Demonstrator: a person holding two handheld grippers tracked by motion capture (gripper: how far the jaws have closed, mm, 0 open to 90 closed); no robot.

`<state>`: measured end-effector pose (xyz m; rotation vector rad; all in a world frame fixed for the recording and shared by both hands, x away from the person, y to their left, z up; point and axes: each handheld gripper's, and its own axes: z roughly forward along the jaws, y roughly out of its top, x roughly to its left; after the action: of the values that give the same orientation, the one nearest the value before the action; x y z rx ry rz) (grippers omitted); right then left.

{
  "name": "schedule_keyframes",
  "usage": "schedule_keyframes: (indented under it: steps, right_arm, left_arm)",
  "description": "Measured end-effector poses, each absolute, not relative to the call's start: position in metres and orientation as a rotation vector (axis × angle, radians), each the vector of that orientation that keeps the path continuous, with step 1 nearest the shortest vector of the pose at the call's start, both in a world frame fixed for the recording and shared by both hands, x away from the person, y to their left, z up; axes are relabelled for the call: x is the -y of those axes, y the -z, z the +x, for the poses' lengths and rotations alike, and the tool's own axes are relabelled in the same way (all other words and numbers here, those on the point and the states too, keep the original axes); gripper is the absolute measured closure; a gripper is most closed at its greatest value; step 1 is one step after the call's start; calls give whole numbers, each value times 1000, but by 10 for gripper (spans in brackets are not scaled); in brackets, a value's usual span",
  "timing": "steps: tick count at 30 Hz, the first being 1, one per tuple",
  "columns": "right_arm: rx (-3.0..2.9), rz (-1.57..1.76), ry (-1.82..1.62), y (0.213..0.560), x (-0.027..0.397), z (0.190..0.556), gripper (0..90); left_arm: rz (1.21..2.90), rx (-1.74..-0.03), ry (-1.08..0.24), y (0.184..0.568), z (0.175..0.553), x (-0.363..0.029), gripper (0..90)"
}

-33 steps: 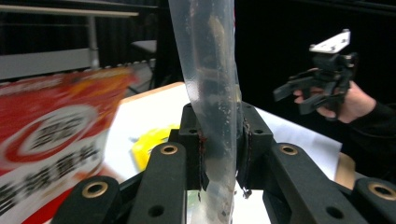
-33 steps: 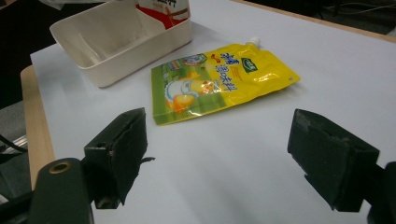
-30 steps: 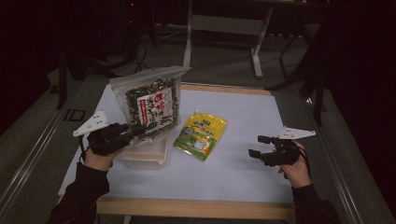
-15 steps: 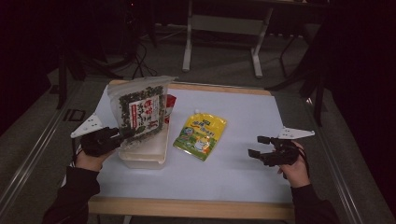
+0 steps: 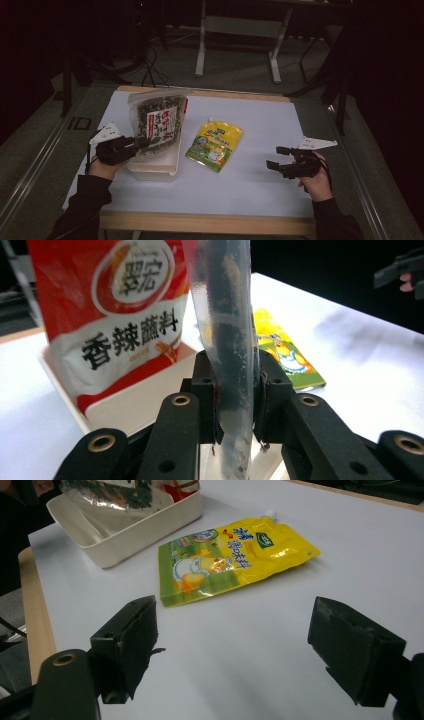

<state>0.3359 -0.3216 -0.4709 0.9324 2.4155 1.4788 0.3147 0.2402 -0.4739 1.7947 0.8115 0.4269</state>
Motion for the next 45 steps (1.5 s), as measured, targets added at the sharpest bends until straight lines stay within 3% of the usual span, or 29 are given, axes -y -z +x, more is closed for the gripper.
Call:
schedule_keyframes:
  steps: [14,17,19,22,32,35,37,38,39,45]
  right_arm:
    - [-2427,938,-1467,473,321,336,195]
    - [-2430,937,-1462,473,320,336,195]
    - [-2430,938,-1462,473,320,336,195]
    - [-2431,939,-1464,472,321,336,195]
    - [-2437,942,-1458,474,321,337,196]
    - [-2435,943,-1457,474,322,337,196]
    - [-2434,944,-1457,474,322,337,197]
    - [-2434,944,-1457,474,322,337,197]
    - [-2433,944,-1459,474,322,337,197]
    - [-2436,941,-1458,474,322,337,197]
  left_arm:
    - [1824,-803,-450,498,320,-244,769]
    - [1801,-862,-399,498,321,-247,755]
    - [1797,-890,-386,497,322,-247,715]
    - [1819,-901,-404,494,321,-244,583]
    - [1717,-863,-454,462,315,-242,536]
    - [1729,-849,-456,451,315,-240,558]
    - [1742,-831,-468,447,315,-238,638]
    - [1751,-824,-477,446,315,-237,740]
    - [1759,-814,-479,446,316,-237,772]
    - [1715,-799,-476,456,318,-249,787]
